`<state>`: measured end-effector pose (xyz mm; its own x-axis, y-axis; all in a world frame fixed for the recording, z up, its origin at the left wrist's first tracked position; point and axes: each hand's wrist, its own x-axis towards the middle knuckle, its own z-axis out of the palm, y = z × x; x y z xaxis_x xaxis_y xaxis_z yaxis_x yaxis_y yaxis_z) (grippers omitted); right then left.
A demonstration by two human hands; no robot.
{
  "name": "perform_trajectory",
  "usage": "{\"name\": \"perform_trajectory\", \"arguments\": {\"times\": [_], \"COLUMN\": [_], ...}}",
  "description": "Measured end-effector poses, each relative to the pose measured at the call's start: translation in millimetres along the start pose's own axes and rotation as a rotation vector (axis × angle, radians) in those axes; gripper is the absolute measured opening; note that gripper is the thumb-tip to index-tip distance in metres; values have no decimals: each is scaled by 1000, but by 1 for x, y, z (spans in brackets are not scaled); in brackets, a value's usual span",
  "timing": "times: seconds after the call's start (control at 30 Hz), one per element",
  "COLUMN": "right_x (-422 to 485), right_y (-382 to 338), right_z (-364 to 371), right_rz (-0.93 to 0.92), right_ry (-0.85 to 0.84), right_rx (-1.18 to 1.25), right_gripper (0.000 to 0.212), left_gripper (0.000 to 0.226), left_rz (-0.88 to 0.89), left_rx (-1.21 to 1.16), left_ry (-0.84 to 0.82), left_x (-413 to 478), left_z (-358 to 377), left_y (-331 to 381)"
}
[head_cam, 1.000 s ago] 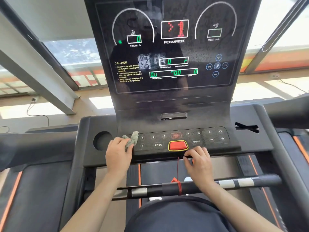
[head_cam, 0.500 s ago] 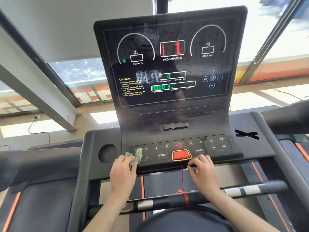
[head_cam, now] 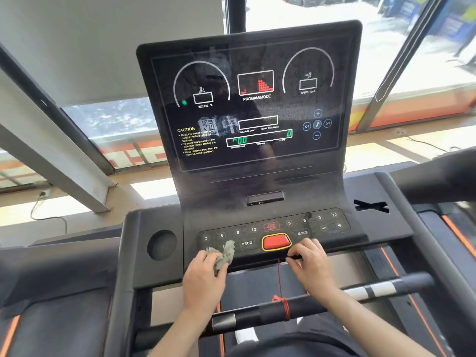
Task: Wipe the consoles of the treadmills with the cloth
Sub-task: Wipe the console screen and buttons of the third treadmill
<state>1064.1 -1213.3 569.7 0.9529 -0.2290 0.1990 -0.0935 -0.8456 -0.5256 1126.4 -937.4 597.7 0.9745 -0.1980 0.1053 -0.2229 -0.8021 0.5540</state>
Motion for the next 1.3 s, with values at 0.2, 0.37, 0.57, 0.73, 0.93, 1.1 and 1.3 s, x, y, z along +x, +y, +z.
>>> {"name": "perform_trajectory", "arguments": {"times": [0.2,0.37,0.57,0.73,0.93,1.1,1.3], "right_x": [-7,-16,-15,-8,-6,-10,0], "right_y": [-26,-39,-10,36,44,43,99], "right_z": [-10,-30,-58,-76,-52,-41,-76], "right_rz": [67,153,269,293,-66,-148,53], "right_ry": [-173,-344,-192,119,37,-18,210], "right_rx": [378,678,781,340,39,45,58], "right_gripper": [36,52,24,33,35,24,23], "left_gripper": [11,15,12,46,30,27,22], "left_rz": [-116,-166,-87,-31,-49,-75,-92], "left_rx": [-338,-568,-583,-256,-102,-49,19], "left_ry": [-193,-248,-341,-323,-596,-542,-464], "left_x": [-9,-4,-8,-17,-44,-62,-67], "left_z": [14,29,52,67,80,89,94], "left_y": [50,93,130,134,137,140,149]}}
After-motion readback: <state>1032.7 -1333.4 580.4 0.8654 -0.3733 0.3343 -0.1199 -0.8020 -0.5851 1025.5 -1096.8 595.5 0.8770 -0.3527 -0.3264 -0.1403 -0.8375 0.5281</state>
